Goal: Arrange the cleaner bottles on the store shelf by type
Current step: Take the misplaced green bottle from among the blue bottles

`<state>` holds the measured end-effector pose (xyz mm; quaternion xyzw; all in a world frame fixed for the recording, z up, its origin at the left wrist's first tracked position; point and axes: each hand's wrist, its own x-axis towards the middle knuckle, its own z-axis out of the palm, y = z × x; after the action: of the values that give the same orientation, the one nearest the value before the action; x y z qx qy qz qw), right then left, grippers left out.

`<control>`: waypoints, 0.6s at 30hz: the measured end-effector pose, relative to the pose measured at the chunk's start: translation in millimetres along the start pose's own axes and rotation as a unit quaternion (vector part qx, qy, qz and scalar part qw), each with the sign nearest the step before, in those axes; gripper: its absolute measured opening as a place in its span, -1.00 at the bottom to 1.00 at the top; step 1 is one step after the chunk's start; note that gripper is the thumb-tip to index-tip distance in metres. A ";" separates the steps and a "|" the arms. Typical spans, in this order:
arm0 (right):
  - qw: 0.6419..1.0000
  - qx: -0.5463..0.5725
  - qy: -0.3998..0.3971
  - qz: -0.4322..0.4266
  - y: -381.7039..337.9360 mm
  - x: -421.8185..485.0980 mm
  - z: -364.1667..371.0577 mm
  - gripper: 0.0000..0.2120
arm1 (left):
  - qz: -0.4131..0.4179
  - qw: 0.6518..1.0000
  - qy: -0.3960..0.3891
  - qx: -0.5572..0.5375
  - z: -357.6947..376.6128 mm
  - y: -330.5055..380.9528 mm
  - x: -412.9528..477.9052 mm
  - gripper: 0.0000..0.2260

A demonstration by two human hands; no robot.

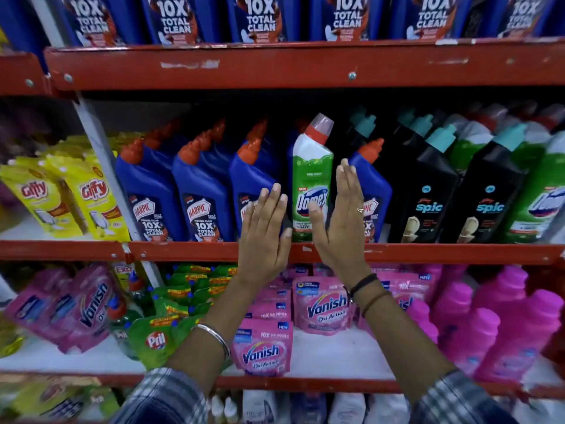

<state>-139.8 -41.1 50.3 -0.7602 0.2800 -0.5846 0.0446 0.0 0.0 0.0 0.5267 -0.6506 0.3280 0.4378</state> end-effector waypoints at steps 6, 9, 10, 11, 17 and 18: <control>0.997 -0.010 0.026 0.067 -14.9 41.8 27.0 -0.22 | -0.025 0.995 0.027 0.096 29.2 -36.7 -13.6 -0.45; 0.991 -0.070 0.031 0.106 -16.2 51.6 35.6 -0.18 | -0.019 0.987 0.051 0.152 46.8 -48.8 -20.3 -0.44; 0.988 -0.098 0.036 0.110 -16.1 53.1 36.7 -0.16 | -0.014 0.984 0.055 0.167 50.1 -50.9 -21.7 -0.45; 0.985 -0.121 0.039 0.113 -16.0 55.1 36.5 -0.14 | -0.006 0.982 0.063 0.179 53.4 -52.6 -22.2 -0.46; 0.972 -0.190 0.041 0.131 -17.8 63.4 22.4 -0.24 | 0.017 0.974 0.091 0.208 59.4 -56.0 -25.6 -0.48; 0.972 -0.186 0.035 0.139 -19.6 63.7 18.9 -0.30 | 0.016 0.974 0.089 0.209 58.7 -55.2 -25.1 -0.48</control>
<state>-105.1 -60.0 107.2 -0.6875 0.4884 -0.5367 -0.0266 42.0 -54.9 -48.4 0.5650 -0.5344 0.5090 0.3690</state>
